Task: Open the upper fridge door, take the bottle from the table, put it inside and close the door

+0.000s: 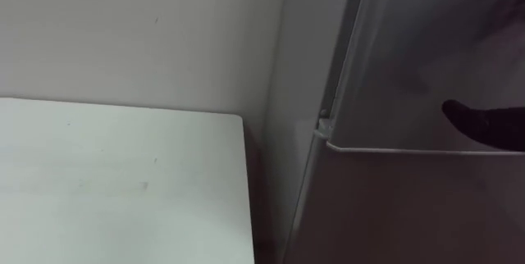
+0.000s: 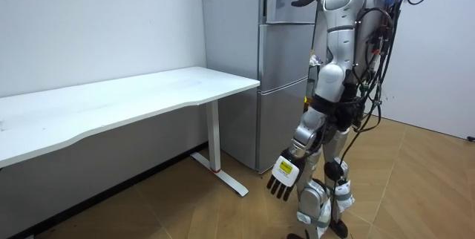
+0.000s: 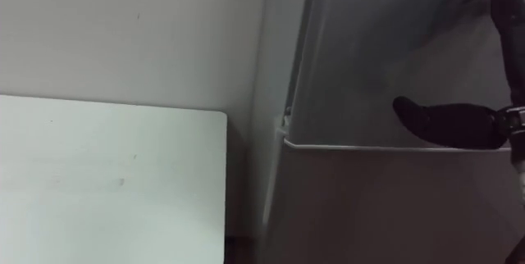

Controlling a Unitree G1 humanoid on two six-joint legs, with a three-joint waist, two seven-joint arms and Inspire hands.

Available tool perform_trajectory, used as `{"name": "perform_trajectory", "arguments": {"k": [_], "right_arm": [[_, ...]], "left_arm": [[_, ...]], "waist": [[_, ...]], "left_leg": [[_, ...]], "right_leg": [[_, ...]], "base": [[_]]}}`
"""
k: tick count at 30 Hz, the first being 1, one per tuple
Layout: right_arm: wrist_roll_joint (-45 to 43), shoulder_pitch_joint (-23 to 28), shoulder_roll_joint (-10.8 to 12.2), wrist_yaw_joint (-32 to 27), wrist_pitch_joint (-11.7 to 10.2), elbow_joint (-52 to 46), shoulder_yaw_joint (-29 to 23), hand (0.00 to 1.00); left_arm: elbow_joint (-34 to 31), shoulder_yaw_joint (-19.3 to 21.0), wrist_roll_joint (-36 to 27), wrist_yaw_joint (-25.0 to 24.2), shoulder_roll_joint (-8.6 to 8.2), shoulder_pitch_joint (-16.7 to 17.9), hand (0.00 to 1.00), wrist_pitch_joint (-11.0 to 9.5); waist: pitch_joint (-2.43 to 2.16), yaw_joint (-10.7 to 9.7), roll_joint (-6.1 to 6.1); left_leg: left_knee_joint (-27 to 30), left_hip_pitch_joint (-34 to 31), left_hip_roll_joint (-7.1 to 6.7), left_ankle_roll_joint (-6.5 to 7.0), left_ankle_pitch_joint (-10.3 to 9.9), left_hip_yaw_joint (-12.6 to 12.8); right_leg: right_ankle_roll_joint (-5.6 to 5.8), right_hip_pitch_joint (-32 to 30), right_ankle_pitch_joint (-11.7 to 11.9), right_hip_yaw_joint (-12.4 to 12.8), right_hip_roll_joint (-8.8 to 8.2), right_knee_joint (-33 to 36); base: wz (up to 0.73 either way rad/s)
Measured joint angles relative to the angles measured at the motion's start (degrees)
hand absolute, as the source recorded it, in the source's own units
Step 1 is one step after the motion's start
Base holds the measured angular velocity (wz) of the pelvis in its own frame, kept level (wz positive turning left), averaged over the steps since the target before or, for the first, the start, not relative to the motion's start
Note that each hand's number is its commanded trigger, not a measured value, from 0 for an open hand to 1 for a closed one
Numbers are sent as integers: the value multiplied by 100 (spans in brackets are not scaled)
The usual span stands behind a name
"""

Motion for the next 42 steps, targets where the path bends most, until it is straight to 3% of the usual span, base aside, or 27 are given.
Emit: {"name": "perform_trajectory", "arguments": {"k": [8,19,24,32,35,42], "right_arm": [[-5,-398,-1,-210,-67,664,342,0],[-56,-670,0,-470,-267,1500,508,0],[-187,-817,-1,-550,-354,1835,627,0],[-201,-898,-53,-605,-514,2182,670,0],[-224,-898,-159,-593,-507,2199,671,0],[-237,-897,-160,-657,-541,2212,670,0]], "left_arm": [[4,-126,34,109,48,-57,0,30],[-132,-271,207,137,84,-90,0,257],[-317,-277,385,136,55,-30,0,286],[-559,-284,404,129,53,-16,0,307],[-562,-283,418,128,53,-3,0,307],[-563,-281,410,123,53,15,0,302]], "waist": [[-17,14,-14],[-36,47,7],[-100,116,121],[-94,170,122],[-90,176,120],[-86,142,117]], "left_leg": [[-4,1,-2,0,1,-33],[176,-113,-13,10,-1,-189],[192,-114,-34,39,21,-241],[192,-112,-43,36,66,-302],[193,-130,-47,42,71,-303],[190,-132,-50,43,72,-305]], "right_leg": [[1,83,0,-45,-6,7],[-3,90,1,-191,-33,-2],[2,105,29,-197,-49,3],[-5,127,34,-212,-46,24],[-4,111,33,-207,-49,20],[-2,107,36,-207,-49,15]], "base": [[1],[8],[1],[4],[0],[0]]}}
